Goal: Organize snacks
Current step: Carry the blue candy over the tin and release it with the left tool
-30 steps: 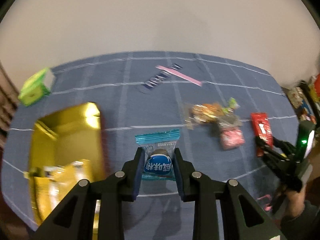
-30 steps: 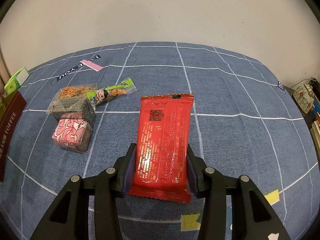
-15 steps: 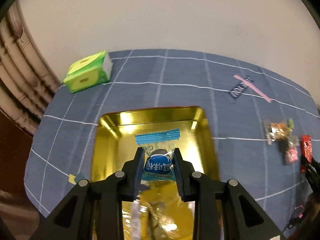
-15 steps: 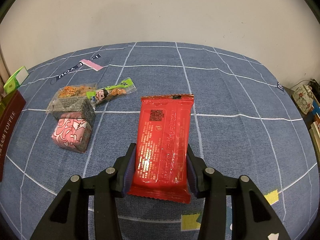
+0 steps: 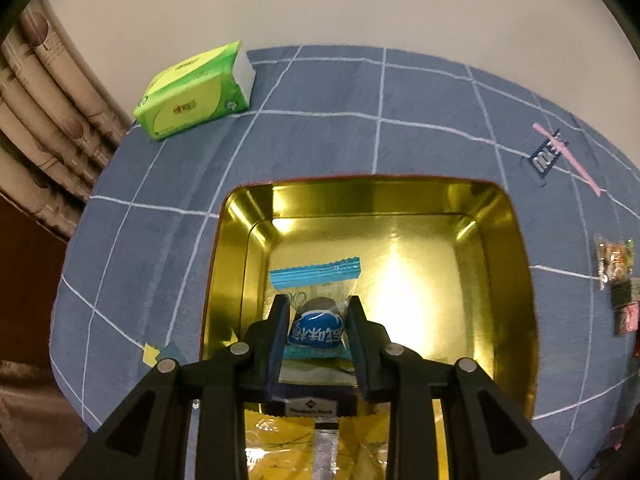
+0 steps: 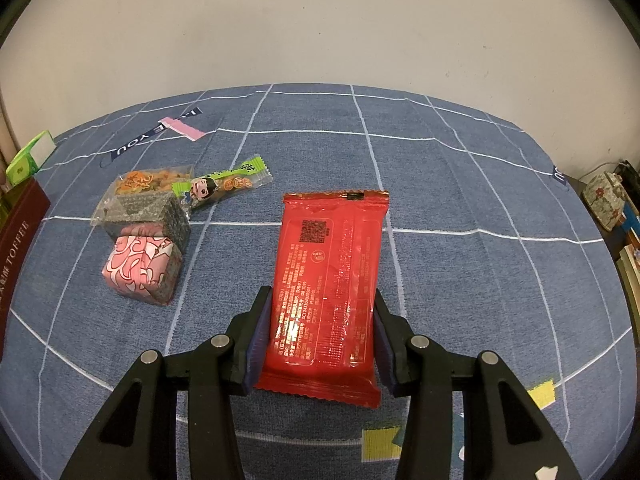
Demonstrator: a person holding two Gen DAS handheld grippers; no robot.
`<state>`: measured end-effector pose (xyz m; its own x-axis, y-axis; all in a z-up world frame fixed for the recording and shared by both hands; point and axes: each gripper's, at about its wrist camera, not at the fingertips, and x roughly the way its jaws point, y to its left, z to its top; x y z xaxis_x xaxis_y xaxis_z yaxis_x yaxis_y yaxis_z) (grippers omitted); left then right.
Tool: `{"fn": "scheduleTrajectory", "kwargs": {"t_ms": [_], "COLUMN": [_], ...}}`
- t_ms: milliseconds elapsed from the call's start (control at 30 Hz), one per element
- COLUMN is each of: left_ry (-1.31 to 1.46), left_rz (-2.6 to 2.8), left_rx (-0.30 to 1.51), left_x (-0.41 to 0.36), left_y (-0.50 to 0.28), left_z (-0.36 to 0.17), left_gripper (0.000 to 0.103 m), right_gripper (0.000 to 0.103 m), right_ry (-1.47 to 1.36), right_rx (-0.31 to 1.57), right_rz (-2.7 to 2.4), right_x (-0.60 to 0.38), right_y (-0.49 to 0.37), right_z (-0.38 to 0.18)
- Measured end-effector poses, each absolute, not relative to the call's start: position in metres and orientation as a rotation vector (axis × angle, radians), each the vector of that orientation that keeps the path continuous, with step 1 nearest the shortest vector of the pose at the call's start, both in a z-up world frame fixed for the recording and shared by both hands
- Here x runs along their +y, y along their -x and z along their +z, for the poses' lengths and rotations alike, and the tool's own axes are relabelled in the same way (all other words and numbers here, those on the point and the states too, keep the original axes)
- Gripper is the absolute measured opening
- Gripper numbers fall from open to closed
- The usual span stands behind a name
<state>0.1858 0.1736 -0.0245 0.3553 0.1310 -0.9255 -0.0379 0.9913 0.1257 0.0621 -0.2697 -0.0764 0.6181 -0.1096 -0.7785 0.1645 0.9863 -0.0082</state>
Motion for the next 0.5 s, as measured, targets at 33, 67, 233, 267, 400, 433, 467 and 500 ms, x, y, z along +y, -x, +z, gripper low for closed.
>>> {"fn": "scheduleTrajectory", "kwargs": {"t_ms": [33,67,233,267,400,433,467,500], "left_ry": [-0.086,-0.089,-0.110,-0.110,-0.117,-0.116,-0.115,-0.115], "left_rz": [0.108,0.106,0.107,0.106,0.109,0.111,0.113,0.112], "left_rx": [1.210,1.217,1.217,1.216,1.214,1.213,1.213,1.213], "left_x": [0.1746,0.1750,0.1718,0.1715,0.1703,0.1703,0.1702,0.1699], "left_y": [-0.1862,-0.1860,-0.1857,-0.1853,-0.1851,-0.1848,-0.1843,-0.1844], "left_z": [-0.0262,-0.0281,-0.0299,-0.0295,-0.0298,-0.0296,-0.0293,-0.0292], "left_gripper": [0.029,0.029,0.029,0.029,0.029,0.029,0.029,0.029], "right_gripper": [0.042,0.042,0.043,0.043,0.043,0.043,0.043,0.043], "right_ry": [-0.066,-0.065,-0.065,-0.064,-0.065,-0.065,-0.066,-0.065], "right_rx": [0.891,0.891,0.891,0.891,0.891,0.891,0.891,0.891], "right_rz": [-0.157,-0.158,-0.158,-0.158,-0.158,-0.157,-0.157,-0.158], "right_x": [-0.2699,-0.2698,-0.2695,-0.2698,-0.2695,-0.2692,-0.2694,-0.2692], "right_y": [-0.0621,-0.0622,-0.0623,-0.0624,-0.0623,-0.0623,-0.0623,-0.0623], "right_z": [-0.0764,-0.0764,-0.0762,-0.0763,-0.0764,-0.0764,-0.0765,-0.0765]}}
